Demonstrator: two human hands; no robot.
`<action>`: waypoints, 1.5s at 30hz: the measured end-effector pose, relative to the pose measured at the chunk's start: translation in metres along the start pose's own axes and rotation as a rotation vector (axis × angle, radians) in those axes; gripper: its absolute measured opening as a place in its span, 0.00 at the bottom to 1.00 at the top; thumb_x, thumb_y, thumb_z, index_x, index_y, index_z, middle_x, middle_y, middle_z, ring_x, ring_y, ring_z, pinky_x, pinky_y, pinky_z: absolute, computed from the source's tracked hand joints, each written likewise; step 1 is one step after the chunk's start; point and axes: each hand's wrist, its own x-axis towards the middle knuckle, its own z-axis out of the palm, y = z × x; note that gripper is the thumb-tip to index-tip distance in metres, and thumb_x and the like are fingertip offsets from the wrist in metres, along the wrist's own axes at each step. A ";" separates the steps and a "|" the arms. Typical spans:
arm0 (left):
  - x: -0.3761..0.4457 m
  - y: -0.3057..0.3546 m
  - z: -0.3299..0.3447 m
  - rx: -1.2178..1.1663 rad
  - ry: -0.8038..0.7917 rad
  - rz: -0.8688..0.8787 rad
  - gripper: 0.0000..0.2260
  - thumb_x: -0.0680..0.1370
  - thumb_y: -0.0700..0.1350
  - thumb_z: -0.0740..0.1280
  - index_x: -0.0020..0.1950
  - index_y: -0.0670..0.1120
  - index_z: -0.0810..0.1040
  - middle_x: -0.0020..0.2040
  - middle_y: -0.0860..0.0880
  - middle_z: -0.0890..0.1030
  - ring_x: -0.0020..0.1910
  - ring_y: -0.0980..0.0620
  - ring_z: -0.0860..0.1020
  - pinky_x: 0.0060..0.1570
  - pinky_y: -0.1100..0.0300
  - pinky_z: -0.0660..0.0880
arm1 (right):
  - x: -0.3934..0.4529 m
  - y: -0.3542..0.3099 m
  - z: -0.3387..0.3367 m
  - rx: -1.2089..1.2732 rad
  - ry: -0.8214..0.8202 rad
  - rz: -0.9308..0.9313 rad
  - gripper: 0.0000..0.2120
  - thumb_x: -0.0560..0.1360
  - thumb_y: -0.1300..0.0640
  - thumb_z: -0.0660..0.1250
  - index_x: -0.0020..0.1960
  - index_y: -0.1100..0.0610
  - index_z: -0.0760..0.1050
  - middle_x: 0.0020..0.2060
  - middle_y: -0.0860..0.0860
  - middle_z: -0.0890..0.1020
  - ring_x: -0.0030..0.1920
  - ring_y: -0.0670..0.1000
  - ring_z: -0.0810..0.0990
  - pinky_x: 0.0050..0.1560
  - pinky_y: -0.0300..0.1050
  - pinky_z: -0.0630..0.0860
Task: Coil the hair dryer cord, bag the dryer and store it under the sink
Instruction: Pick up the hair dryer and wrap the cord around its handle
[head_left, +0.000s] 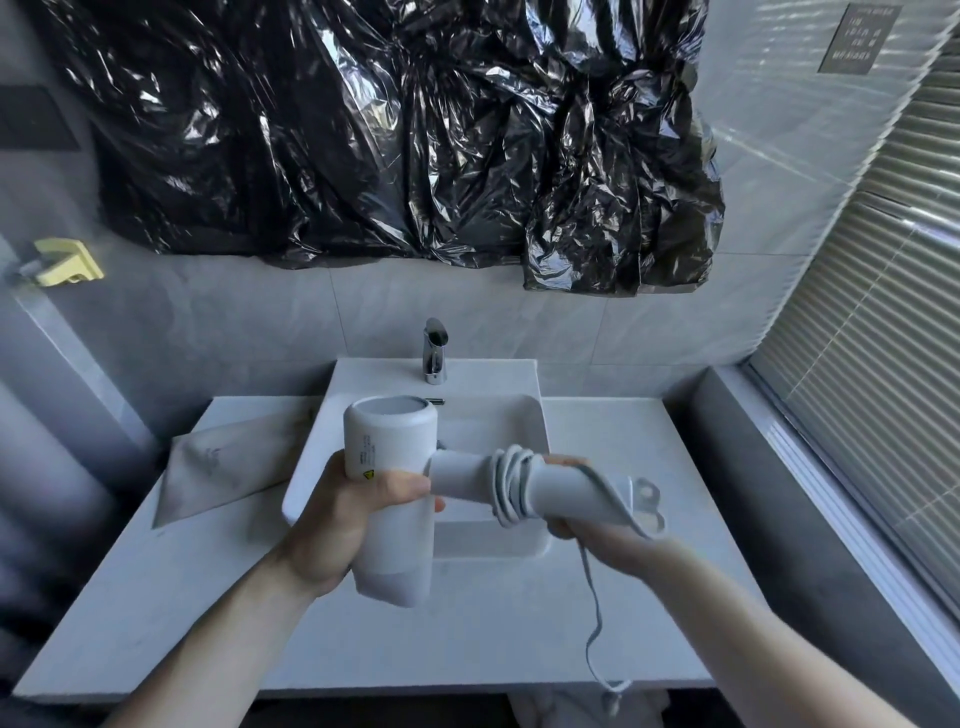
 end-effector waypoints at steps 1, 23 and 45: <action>0.001 0.001 0.000 -0.018 0.039 0.002 0.13 0.57 0.51 0.77 0.39 0.49 0.88 0.40 0.40 0.86 0.39 0.42 0.85 0.39 0.53 0.80 | -0.005 0.005 0.007 -0.023 0.005 0.053 0.19 0.67 0.34 0.77 0.44 0.48 0.85 0.33 0.45 0.79 0.28 0.42 0.72 0.31 0.34 0.69; 0.005 -0.038 -0.003 0.607 0.214 0.098 0.14 0.63 0.53 0.80 0.43 0.52 0.80 0.36 0.45 0.83 0.30 0.51 0.75 0.29 0.55 0.74 | -0.065 -0.085 -0.002 -0.577 0.058 -0.195 0.18 0.84 0.46 0.66 0.40 0.55 0.81 0.26 0.47 0.66 0.26 0.45 0.62 0.28 0.38 0.60; 0.002 -0.002 0.008 -0.148 0.160 0.047 0.15 0.59 0.52 0.75 0.42 0.46 0.87 0.37 0.40 0.86 0.35 0.46 0.85 0.41 0.52 0.78 | -0.025 -0.013 0.020 0.001 0.015 -0.043 0.20 0.82 0.41 0.63 0.38 0.51 0.80 0.24 0.41 0.67 0.25 0.44 0.61 0.27 0.36 0.58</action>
